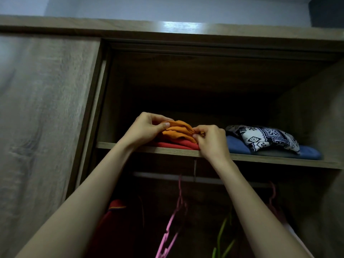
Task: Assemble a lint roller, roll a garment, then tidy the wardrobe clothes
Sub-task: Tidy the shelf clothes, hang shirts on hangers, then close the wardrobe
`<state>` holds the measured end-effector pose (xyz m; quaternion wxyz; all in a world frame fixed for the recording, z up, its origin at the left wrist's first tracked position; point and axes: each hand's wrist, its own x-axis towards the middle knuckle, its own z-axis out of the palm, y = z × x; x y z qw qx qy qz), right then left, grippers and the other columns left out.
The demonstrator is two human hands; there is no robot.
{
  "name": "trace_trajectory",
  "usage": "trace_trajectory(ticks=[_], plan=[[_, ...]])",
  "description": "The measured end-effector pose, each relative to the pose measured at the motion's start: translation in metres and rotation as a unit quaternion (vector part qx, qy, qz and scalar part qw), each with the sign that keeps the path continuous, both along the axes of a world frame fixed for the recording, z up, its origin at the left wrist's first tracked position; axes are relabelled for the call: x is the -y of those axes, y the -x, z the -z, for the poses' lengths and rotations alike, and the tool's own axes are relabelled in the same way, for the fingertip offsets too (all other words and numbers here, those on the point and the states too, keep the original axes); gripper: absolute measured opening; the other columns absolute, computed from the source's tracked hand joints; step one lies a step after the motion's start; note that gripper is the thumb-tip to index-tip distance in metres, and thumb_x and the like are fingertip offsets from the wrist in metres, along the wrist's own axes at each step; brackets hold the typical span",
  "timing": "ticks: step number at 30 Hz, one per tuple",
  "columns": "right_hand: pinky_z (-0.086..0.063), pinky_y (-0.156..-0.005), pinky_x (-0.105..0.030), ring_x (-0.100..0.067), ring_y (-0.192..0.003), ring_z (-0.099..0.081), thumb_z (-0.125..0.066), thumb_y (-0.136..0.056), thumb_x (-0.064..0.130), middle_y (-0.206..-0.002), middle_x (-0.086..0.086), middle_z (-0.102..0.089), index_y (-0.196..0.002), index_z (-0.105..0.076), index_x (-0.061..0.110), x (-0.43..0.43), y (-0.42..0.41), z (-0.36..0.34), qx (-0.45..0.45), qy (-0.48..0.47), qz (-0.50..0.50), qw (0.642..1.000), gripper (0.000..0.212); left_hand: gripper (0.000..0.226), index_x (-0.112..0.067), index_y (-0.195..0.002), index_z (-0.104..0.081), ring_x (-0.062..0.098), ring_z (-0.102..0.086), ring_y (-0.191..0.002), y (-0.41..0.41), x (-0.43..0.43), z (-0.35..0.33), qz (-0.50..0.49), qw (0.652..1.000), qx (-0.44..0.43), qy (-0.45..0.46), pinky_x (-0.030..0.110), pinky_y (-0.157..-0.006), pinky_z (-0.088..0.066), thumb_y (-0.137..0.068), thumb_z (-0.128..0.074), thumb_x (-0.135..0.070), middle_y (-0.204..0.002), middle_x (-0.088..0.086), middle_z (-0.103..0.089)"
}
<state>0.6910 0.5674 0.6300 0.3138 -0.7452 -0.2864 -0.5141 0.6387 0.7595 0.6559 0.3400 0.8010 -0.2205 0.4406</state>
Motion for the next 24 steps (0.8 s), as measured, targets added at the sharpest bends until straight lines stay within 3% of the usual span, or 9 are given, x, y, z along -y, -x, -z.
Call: trace_trajectory(ticks=[3, 9, 13, 16, 20, 24], plan=[[-0.042, -0.077, -0.016, -0.014, -0.097, -0.064, -0.054, -0.095, 0.012, -0.106, -0.005, -0.070, -0.112, -0.068, 0.013, -0.005, 0.000, 0.000, 0.026, -0.032, -0.002, 0.999, 0.022, 0.025, -0.021, -0.119, -0.070, 0.002, -0.065, -0.102, -0.003, 0.002, 0.000, -0.017, 0.999, 0.052, 0.005, 0.018, -0.088, -0.054, -0.097, -0.060, -0.022, -0.108, -0.008, -0.070], [-0.040, -0.083, -0.009, -0.013, -0.100, -0.064, -0.054, -0.093, 0.007, -0.107, -0.005, -0.069, -0.112, -0.068, 0.011, -0.005, 0.003, -0.004, 0.111, -0.087, -0.026, 0.990, 0.024, 0.025, -0.012, -0.118, -0.071, 0.003, -0.065, -0.110, -0.010, 0.003, 0.010, 0.031, 0.982, 0.181, 0.041, 0.021, -0.094, -0.053, -0.095, -0.062, -0.013, -0.116, -0.002, -0.071], [-0.051, -0.090, -0.027, -0.014, -0.101, -0.064, -0.057, -0.091, 0.006, -0.108, -0.003, -0.069, -0.112, -0.069, 0.011, -0.005, 0.013, -0.012, 0.193, -0.108, -0.017, 0.975, 0.025, 0.026, -0.009, -0.120, -0.069, 0.002, -0.060, -0.118, -0.006, 0.006, 0.013, 0.032, 0.963, 0.267, 0.021, 0.018, -0.101, -0.047, -0.095, -0.061, -0.008, -0.124, 0.001, -0.067], [-0.049, -0.090, -0.027, -0.014, -0.103, -0.061, -0.056, -0.091, 0.007, -0.112, -0.002, -0.066, -0.114, -0.066, 0.012, -0.005, 0.017, -0.003, 0.223, -0.102, -0.009, 0.969, 0.025, 0.027, -0.007, -0.120, -0.068, 0.003, -0.060, -0.119, -0.006, 0.006, 0.017, 0.012, 0.948, 0.319, 0.008, 0.018, -0.101, -0.046, -0.094, -0.060, -0.004, -0.123, 0.002, -0.066], [-0.045, -0.086, -0.009, -0.001, -0.101, -0.055, -0.055, -0.094, 0.013, -0.112, 0.000, -0.061, -0.113, -0.064, 0.014, -0.003, 0.012, 0.024, 0.192, -0.083, -0.050, 0.977, 0.021, 0.026, -0.012, -0.120, -0.069, 0.004, -0.060, -0.118, -0.004, 0.000, 0.026, -0.002, 0.955, 0.296, -0.009, 0.024, -0.102, -0.049, -0.096, -0.060, -0.008, -0.122, 0.001, -0.067], [-0.048, -0.091, -0.016, 0.000, -0.108, -0.052, -0.057, -0.094, 0.018, -0.121, -0.001, -0.055, -0.118, -0.061, 0.014, 0.000, 0.016, 0.035, 0.188, -0.117, -0.101, 0.970, 0.025, 0.034, -0.025, -0.123, -0.066, 0.001, -0.057, -0.115, 0.010, -0.002, 0.026, -0.027, 0.975, 0.219, -0.034, 0.028, -0.098, -0.050, -0.097, -0.049, -0.041, -0.122, -0.009, -0.065]])
